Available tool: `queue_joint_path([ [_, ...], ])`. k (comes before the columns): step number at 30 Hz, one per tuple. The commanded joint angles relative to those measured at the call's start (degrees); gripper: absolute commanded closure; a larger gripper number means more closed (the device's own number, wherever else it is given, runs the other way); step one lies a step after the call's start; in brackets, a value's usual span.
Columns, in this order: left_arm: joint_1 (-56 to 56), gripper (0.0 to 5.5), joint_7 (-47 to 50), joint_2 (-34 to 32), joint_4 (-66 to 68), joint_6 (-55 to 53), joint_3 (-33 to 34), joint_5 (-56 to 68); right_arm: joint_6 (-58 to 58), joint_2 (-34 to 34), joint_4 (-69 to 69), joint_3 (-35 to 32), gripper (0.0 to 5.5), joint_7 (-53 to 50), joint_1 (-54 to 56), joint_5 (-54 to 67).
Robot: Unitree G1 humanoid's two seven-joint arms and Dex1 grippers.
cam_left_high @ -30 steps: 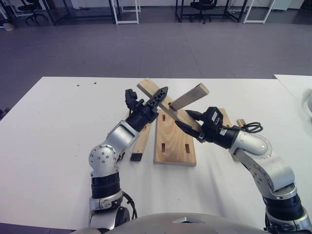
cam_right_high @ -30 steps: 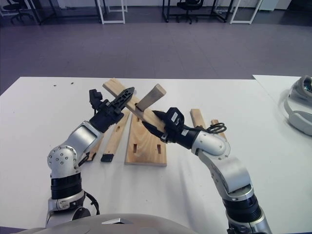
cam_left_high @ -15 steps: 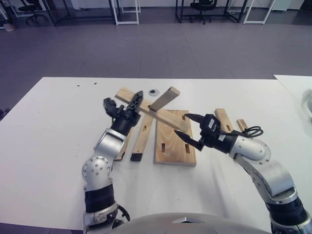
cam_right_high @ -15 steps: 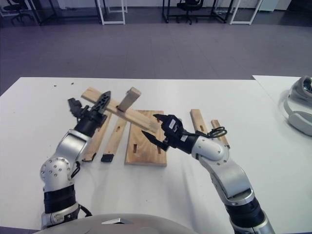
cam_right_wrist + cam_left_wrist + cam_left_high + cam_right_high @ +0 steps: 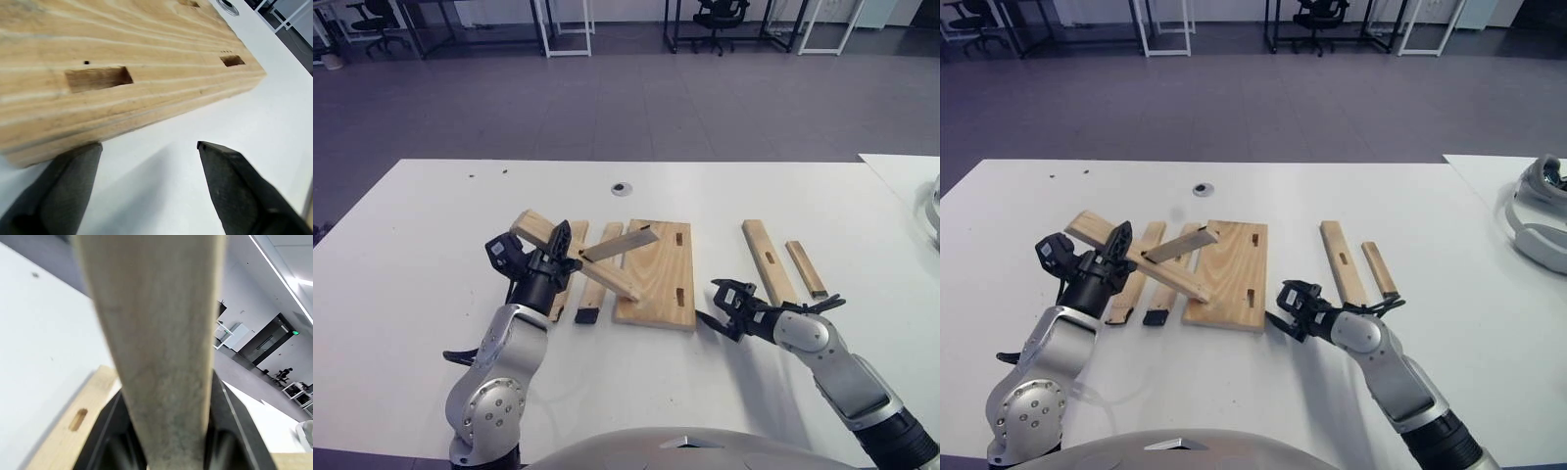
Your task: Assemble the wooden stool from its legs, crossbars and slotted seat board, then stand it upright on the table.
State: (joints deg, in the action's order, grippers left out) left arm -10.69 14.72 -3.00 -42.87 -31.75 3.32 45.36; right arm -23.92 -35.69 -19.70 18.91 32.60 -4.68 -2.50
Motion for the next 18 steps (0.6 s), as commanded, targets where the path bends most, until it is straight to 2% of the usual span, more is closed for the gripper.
queue_joint_path([
  [1, -1.9, 4.48, 1.6, -3.0, -0.7, -3.2, -2.3, -6.2, -0.6, 2.5, 3.1, 3.5, 1.86, 1.1, 1.3, -1.2],
  [6, 1.2, 4.48, 2.1, -5.4, -2.6, -5.7, 1.2, -6.1, -0.9, 5.0, 4.5, 4.6, 1.86, 0.4, 2.0, -1.8],
  [12, 7.0, 4.48, -2.4, -10.0, 0.7, -9.9, 5.4, -2.6, 0.1, 5.7, 6.6, 4.7, 1.86, 0.0, 2.6, -2.4],
  [14, 7.0, 4.48, -5.0, -12.5, 1.6, -12.4, 4.1, -2.6, 0.3, 5.8, 6.9, 4.6, 1.86, -0.1, 2.7, -2.5],
  [18, 7.1, 4.48, -10.9, -19.1, 3.0, -14.8, -3.2, -7.3, 0.3, 5.7, 6.7, 4.5, 1.86, -0.3, 2.9, -2.7],
])
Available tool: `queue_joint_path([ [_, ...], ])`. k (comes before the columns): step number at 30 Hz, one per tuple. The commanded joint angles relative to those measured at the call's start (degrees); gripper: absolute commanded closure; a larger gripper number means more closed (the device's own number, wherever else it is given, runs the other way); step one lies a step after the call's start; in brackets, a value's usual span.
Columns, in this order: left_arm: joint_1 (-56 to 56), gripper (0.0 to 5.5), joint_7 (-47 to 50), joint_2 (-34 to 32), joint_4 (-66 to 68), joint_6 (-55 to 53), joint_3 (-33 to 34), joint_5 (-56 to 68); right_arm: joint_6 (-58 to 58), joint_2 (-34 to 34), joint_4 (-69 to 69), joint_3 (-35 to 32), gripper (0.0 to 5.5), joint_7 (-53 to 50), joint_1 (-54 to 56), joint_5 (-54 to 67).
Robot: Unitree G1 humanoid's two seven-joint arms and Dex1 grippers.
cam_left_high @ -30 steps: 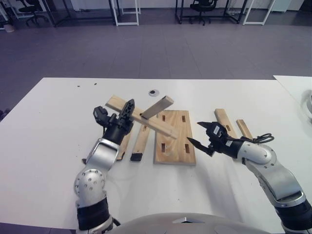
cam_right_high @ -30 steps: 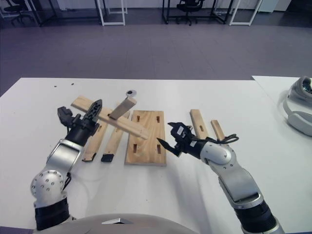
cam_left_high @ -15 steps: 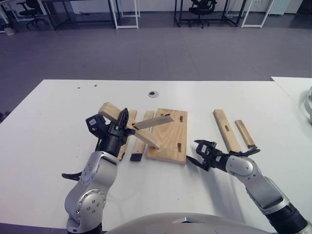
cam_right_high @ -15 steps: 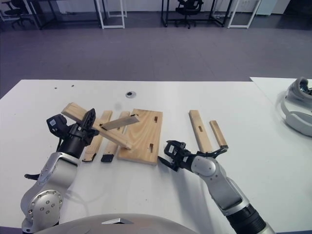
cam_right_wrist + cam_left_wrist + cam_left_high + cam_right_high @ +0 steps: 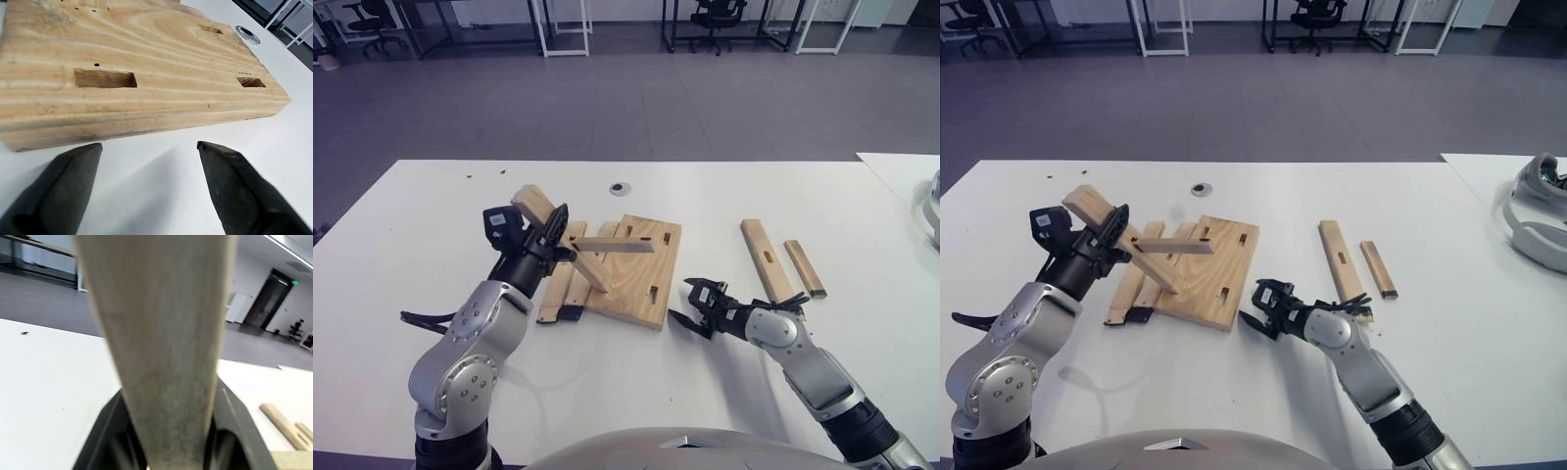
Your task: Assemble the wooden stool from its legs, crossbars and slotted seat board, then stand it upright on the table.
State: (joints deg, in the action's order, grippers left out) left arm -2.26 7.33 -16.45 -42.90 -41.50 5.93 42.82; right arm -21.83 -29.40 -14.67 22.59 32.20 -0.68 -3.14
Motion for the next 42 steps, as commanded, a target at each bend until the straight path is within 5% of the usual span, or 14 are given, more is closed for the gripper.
queue_joint_path([
  [1, -0.9, 4.48, -4.3, -6.7, 3.7, -5.0, -6.9, -6.0, -1.8, -0.7, 1.6, 0.8, 1.86, 0.2, -1.0, -2.1],
  [7, 0.4, 4.48, -2.8, -1.1, 9.7, -2.8, -13.2, -11.2, -2.2, -0.3, 1.5, -0.5, 1.86, -0.6, -1.1, -2.6],
  [10, 4.7, 4.48, 1.0, 6.5, 6.5, -2.8, -10.2, -6.6, -2.7, 0.2, 2.1, -3.0, 1.86, -1.6, -0.9, -1.9],
  [16, 3.6, 3.41, 2.1, 11.2, -0.6, -8.4, -5.2, 10.6, -3.5, 4.5, 6.8, -21.2, 1.86, -12.7, 5.9, 2.7],
  [23, 14.4, 2.21, 7.4, 5.6, -8.7, -10.4, -3.1, 27.4, -2.6, 4.9, 7.7, -26.5, 1.86, -14.1, 13.5, 5.0],
  [28, 24.9, 1.37, 7.4, -2.3, -6.9, -1.8, 6.5, 36.5, -2.2, 4.5, 8.4, -26.5, 1.86, -13.7, 13.5, 4.8],
  [30, 24.7, 1.11, 5.0, -6.6, -3.0, -0.1, 9.4, 30.3, -1.9, 4.2, 9.0, -27.0, 1.86, -13.8, 13.6, 4.7],
  [34, 12.7, 1.11, -3.7, -14.0, 8.9, 2.3, -3.5, 5.7, -0.9, 4.2, 10.6, -27.2, 1.86, -14.2, 13.3, 4.4],
  [37, 6.6, 1.11, -11.3, -13.1, 18.9, 4.8, -12.7, -2.7, -0.5, 4.6, 12.2, -26.9, 1.86, -14.5, 13.3, 4.3],
  [42, 5.0, 1.11, -16.4, -10.3, 29.5, 5.4, -15.9, -9.5, 0.5, 5.6, 14.6, -25.5, 1.86, -14.8, 13.1, 3.6],
])
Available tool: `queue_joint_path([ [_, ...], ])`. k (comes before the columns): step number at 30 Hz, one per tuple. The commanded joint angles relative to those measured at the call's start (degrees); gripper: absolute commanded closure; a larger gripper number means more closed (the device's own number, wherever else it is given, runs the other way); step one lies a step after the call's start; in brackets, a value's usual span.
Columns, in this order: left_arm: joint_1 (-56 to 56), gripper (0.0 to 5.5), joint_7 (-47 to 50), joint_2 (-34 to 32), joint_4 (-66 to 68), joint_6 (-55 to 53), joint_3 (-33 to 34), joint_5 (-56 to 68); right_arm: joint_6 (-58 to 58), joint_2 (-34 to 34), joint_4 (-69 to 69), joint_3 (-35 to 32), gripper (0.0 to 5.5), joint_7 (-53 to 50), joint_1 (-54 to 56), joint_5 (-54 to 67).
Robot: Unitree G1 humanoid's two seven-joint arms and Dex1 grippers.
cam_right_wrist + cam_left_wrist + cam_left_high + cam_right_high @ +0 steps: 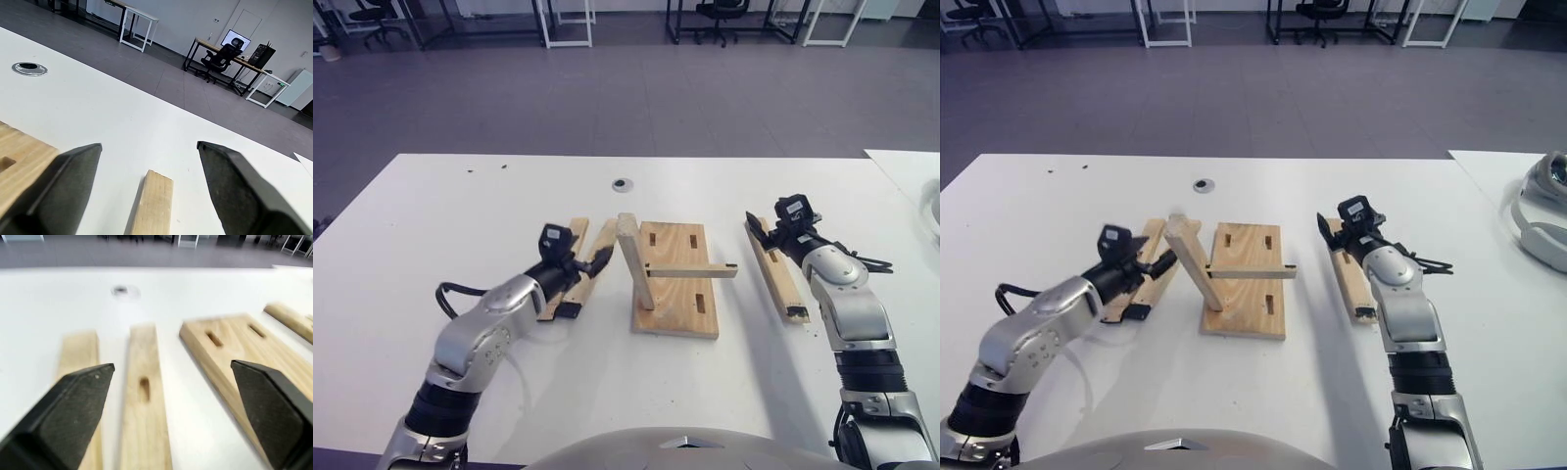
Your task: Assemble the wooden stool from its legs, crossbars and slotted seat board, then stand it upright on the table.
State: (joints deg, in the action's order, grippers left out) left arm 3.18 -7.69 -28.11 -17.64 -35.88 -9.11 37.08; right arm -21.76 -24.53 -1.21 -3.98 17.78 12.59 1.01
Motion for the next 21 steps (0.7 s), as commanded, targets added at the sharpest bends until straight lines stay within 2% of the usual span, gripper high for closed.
queue_joint_path([
  [1, -0.5, 1.11, -1.4, 1.8, 4.6, -0.4, -0.6, -4.8, 0.5, 1.1, 1.4, 1.2, 1.86, -0.3, -0.3, -0.6],
  [6, -1.4, 1.11, -3.6, 3.1, 7.0, -2.3, -1.1, -7.8, 0.7, 2.1, 2.2, 2.1, 1.86, -0.5, -0.6, -1.1],
  [16, -2.2, 2.83, -6.6, -2.5, 4.4, -3.3, -6.8, -22.1, 0.3, 3.0, 2.1, 3.2, 1.86, -0.9, -0.5, -1.9],
  [19, -3.1, 3.35, -7.7, -2.7, 4.0, -3.1, -6.5, -23.7, 0.3, 3.3, 2.1, 3.7, 1.86, -1.3, -0.6, -2.1],
  [21, -3.0, 3.42, -7.8, -0.2, 3.4, -2.4, -3.9, -22.0, 0.3, 3.4, 2.4, 3.9, 1.86, -1.2, -0.3, -2.0],
])
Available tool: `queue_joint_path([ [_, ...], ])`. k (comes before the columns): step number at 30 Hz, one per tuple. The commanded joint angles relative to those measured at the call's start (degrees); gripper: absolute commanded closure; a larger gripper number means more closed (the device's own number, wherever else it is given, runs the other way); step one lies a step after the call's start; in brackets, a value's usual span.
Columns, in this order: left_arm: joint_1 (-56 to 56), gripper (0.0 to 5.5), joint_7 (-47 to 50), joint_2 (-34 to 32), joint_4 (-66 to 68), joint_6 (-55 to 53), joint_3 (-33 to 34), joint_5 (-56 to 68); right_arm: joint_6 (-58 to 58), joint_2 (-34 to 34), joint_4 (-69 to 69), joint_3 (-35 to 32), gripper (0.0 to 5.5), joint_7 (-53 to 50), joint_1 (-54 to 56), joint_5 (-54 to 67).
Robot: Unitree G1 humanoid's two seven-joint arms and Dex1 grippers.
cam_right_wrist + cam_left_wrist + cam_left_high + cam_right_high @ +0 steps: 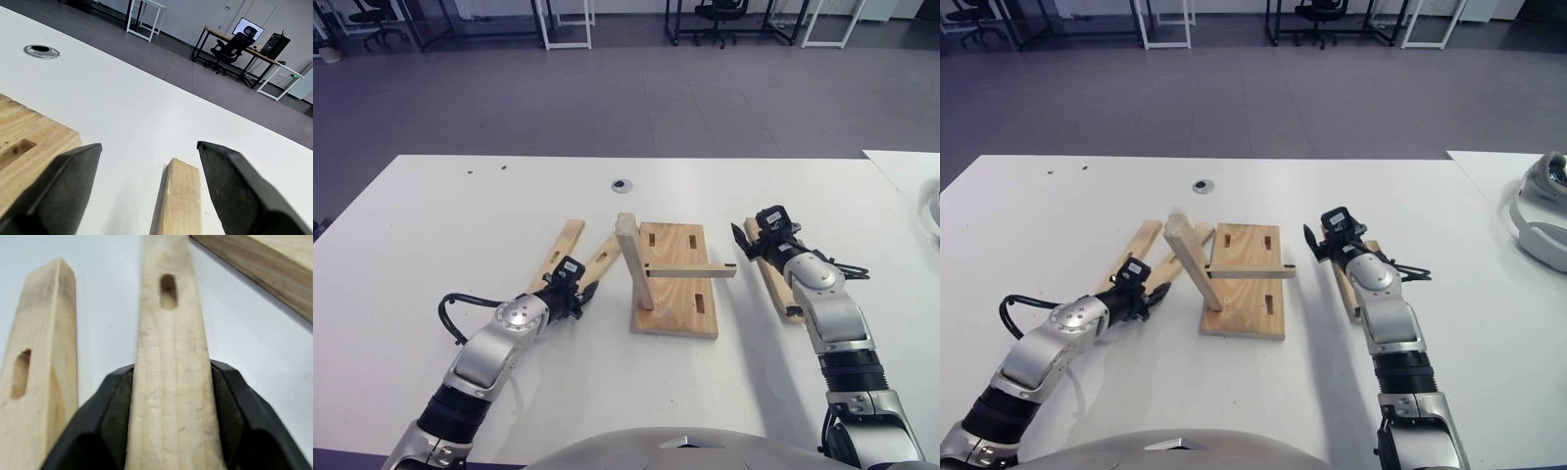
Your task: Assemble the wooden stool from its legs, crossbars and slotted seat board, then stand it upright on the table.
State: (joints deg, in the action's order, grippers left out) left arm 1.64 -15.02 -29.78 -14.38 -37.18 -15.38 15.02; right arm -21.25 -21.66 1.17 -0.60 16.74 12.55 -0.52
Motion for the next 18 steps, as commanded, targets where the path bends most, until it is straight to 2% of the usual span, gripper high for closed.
queue_joint_path([
  [1, -1.3, 3.43, -0.4, 3.2, -0.1, -0.6, 4.1, 1.7, -0.3, 0.7, 0.3, 0.4, 1.86, 0.2, 0.2, 0.1],
  [3, 0.8, 3.43, 0.1, 7.8, -1.8, 0.6, 9.6, 6.2, -3.7, 2.9, 0.2, -3.2, 1.86, 3.3, 3.2, 7.6],
  [5, 5.3, 3.43, -1.1, 9.5, -4.1, 2.9, 12.9, 8.6, -8.7, 5.4, -0.7, -8.0, 1.86, 7.5, 8.7, 18.7],
  [9, 13.6, 3.43, -12.7, 7.3, -3.4, 13.3, 9.1, 6.1, -16.7, 10.3, -1.7, -13.6, 1.86, 10.3, 21.1, 36.4],
  [12, 17.3, 3.43, -17.2, 8.1, -1.5, 17.3, 7.1, 5.2, -20.8, 15.7, -1.7, -15.7, 1.86, 8.1, 25.7, 46.3],
  [15, 19.0, 3.43, -18.9, 9.3, -0.3, 19.6, 5.3, 3.7, -23.3, 17.9, -2.6, -16.7, 1.86, 5.6, 26.8, 51.7],
  [18, 18.6, 3.43, -19.6, 9.9, 0.3, 21.3, 5.5, 3.4, -26.3, 18.2, -2.7, -18.9, 2.36, 2.2, 26.7, 56.9],
])
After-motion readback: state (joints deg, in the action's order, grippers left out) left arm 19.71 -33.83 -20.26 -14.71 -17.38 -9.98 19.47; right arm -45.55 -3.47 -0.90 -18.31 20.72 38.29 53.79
